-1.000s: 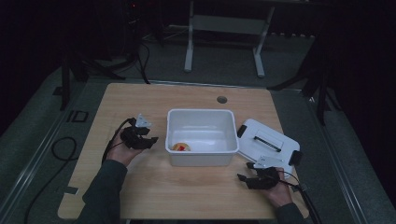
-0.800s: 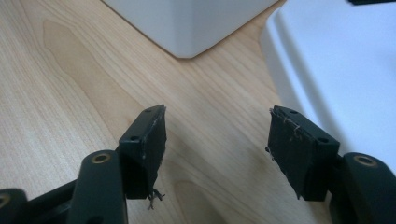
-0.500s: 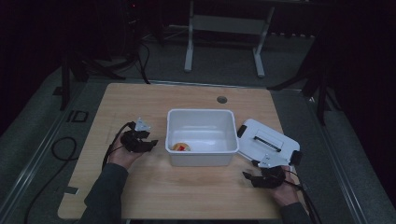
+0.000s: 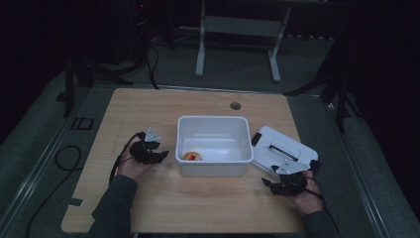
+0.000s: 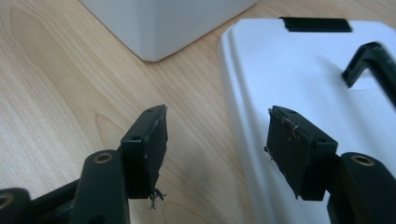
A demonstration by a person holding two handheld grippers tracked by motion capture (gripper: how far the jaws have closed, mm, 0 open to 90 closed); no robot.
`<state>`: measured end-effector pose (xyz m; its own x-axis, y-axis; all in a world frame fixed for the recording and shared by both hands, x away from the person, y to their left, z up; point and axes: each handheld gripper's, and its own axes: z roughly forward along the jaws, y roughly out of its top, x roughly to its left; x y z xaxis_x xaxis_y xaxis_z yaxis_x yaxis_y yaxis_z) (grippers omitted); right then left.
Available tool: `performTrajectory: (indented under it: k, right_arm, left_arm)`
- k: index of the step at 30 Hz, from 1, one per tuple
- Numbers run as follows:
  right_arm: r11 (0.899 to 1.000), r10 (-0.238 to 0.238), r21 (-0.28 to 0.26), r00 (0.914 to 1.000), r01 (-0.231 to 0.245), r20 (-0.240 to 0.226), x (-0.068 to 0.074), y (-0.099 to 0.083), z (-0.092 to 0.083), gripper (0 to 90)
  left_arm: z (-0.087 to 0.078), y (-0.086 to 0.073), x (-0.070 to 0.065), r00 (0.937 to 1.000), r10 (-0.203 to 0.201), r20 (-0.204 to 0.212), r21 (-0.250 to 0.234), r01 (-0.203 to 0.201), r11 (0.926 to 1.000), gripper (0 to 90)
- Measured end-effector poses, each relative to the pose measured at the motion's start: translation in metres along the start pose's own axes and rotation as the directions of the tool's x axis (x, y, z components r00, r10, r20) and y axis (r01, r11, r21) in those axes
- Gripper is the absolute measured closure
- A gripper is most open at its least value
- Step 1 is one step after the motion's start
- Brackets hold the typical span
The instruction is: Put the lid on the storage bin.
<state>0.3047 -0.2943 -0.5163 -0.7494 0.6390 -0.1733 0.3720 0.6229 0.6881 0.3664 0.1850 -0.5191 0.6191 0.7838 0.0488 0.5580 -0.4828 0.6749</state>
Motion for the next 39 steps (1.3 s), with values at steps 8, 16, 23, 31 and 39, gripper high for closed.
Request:
performTrajectory:
  k: [8,16,23,31,39]
  right_arm:
    - [1.0,-0.029,0.007,0.9989,0.029,0.036,-0.012,0.012,-0.01,37.8]
    - [0.999,-0.043,0.017,0.9973,0.042,0.059,-0.026,0.023,-0.019,38.9]
    - [0.997,-0.065,0.036,0.9946,0.062,0.081,-0.034,0.032,-0.025,39.1]
    - [0.993,-0.094,0.083,0.9904,0.086,0.101,-0.043,0.04,-0.029,40.5]
    - [0.988,-0.108,0.126,0.9875,0.093,0.115,-0.055,0.044,-0.031,41.5]
  left_arm:
    - [0.003,-0.004,-0.002,0.9995,0.009,0.03,-0.013,-0.009,0.9999,48.0]
    - [0.007,-0.006,-0.005,0.9993,0.021,0.029,-0.009,-0.021,0.9998,46.8]
    - [0.012,-0.008,-0.009,0.9989,0.032,0.034,-0.003,-0.032,0.9995,46.5]
    - [0.016,-0.01,-0.011,0.9984,0.04,0.04,0.001,-0.04,0.9992,45.6]
    - [0.019,-0.014,-0.011,0.9982,0.031,0.052,-0.003,-0.031,0.9995,44.0]
